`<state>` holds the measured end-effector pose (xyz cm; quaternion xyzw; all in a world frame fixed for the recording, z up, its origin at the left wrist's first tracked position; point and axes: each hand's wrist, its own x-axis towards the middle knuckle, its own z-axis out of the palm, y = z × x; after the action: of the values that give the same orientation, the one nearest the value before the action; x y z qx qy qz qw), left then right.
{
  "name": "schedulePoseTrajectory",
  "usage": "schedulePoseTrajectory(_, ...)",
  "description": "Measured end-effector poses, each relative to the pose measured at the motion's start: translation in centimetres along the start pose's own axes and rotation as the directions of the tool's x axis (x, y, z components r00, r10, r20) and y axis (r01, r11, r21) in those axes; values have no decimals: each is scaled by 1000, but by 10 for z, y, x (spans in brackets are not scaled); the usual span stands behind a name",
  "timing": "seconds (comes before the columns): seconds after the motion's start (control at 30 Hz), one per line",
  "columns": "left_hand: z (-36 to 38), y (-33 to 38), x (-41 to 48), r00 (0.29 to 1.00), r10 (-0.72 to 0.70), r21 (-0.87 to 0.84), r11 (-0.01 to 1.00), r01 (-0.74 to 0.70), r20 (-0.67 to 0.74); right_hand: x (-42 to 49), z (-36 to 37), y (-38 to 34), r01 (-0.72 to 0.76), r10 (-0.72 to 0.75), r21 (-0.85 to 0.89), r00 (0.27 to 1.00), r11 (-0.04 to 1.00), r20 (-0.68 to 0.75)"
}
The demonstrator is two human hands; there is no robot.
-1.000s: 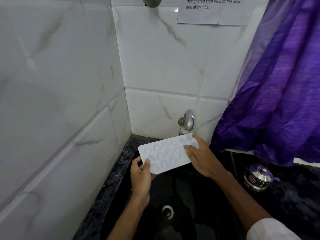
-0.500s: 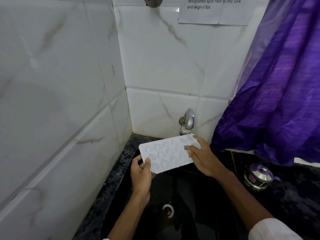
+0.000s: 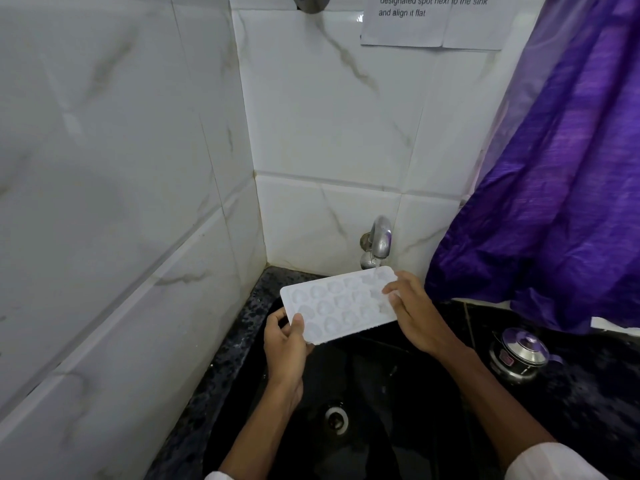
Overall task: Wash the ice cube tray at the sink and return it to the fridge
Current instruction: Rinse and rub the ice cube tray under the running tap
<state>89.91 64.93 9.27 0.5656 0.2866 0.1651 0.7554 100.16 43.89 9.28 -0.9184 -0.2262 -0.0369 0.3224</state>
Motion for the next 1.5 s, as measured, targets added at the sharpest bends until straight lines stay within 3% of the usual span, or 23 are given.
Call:
schedulePoseTrajectory(0.33, 4, 7, 15, 998, -28, -65, 998, 24, -55, 4, -2, -3, 32, -33, -34, 999, 999, -31)
schedulePoseTrajectory(0.7, 1, 13, 18, 998, 8, -61, 998, -11, -59, 12, 0, 0, 126, -115, -182, 991, 975, 66)
schedulePoseTrajectory(1.07, 0, 12, 16, 998, 17, -41, 999, -19, -53, 10, 0, 4, 124, -97, -260, 989, 958, 113)
schedulePoseTrajectory(1.2, 2, 9, 14, 999, 14, -38, 999, -16, -53, 8, -2, 1, 123, -110, -314, 992, 941, 61)
schedulePoseTrajectory(1.5, 2, 8, 13, 998, 7, -29, 1000, -9, -55, 3, -3, 5, 127, -107, -281, 991, 951, 83)
